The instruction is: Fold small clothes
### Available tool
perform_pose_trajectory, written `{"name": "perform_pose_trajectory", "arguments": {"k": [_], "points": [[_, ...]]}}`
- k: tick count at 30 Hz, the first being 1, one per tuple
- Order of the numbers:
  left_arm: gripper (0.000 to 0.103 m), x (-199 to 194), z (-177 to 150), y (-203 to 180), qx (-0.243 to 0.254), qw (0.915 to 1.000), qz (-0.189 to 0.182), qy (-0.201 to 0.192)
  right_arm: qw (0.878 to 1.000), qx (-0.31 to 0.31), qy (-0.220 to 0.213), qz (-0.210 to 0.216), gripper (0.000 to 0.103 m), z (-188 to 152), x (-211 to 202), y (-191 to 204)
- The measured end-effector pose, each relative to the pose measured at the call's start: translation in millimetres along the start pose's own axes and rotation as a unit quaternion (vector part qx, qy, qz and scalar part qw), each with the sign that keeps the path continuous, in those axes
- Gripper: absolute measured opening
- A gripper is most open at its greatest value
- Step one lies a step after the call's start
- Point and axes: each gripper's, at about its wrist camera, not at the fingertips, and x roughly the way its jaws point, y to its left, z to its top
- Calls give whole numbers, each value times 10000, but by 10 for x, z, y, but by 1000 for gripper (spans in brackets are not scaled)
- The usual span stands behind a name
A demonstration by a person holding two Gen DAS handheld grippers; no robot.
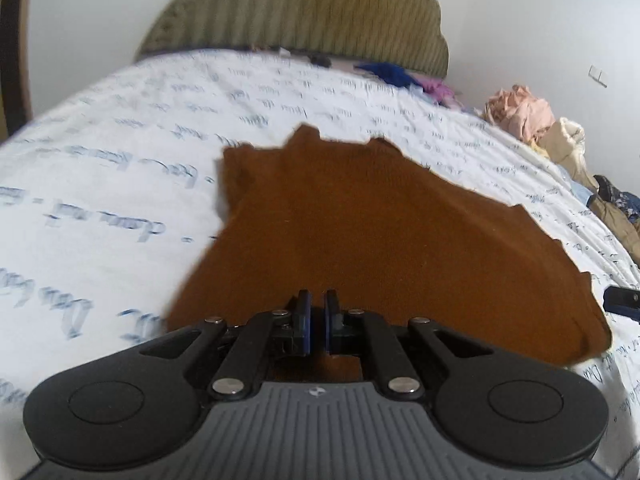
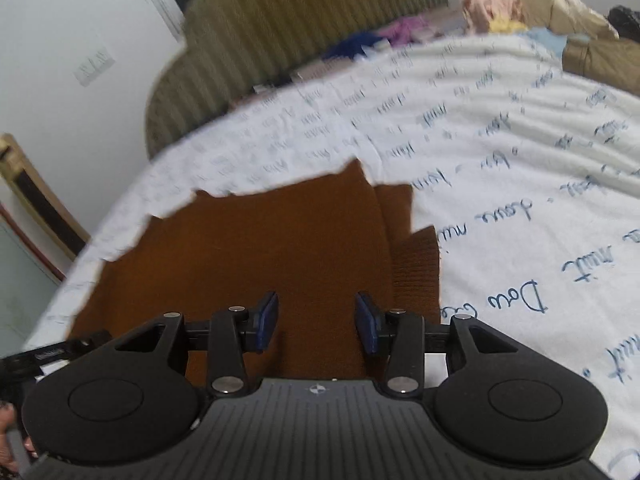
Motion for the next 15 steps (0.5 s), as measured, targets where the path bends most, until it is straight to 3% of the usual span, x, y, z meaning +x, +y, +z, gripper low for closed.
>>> {"name": "perform_pose_trajectory", "arguments": {"k": [2, 3, 6, 10, 12, 13, 14, 15], "points": [[6, -48, -54, 2, 196, 9996, 182, 14, 9997, -202, 110, 55, 49, -118, -98, 92], [6, 10, -86, 44, 142, 9993, 288, 203, 9992, -320, 243, -27, 54, -199, -84, 127], [6, -37, -92, 200, -358, 9992, -6, 171, 9972, -225, 607, -364, 56, -387, 115, 77], [6, -346, -87, 295, -529, 9982, 108, -266, 9997, 201, 156, 10, 57, -319, -117, 88], [8, -494, -111, 343, -490, 9967, 403, -502, 9986, 501, -74, 128, 61, -315, -292, 29], [19, -504, -100, 376, -451, 9964, 549, -466, 9971, 734, -168, 144, 67, -329, -375, -46], [38, -487, -91, 408, -445, 9965, 607, -362, 9944, 1012, -194, 236, 70, -359, -428, -144], [48, -454, -88, 452, -446, 9970, 568, -269, 9901, 1351, -162, 355, 71, -404, -471, -255]]}}
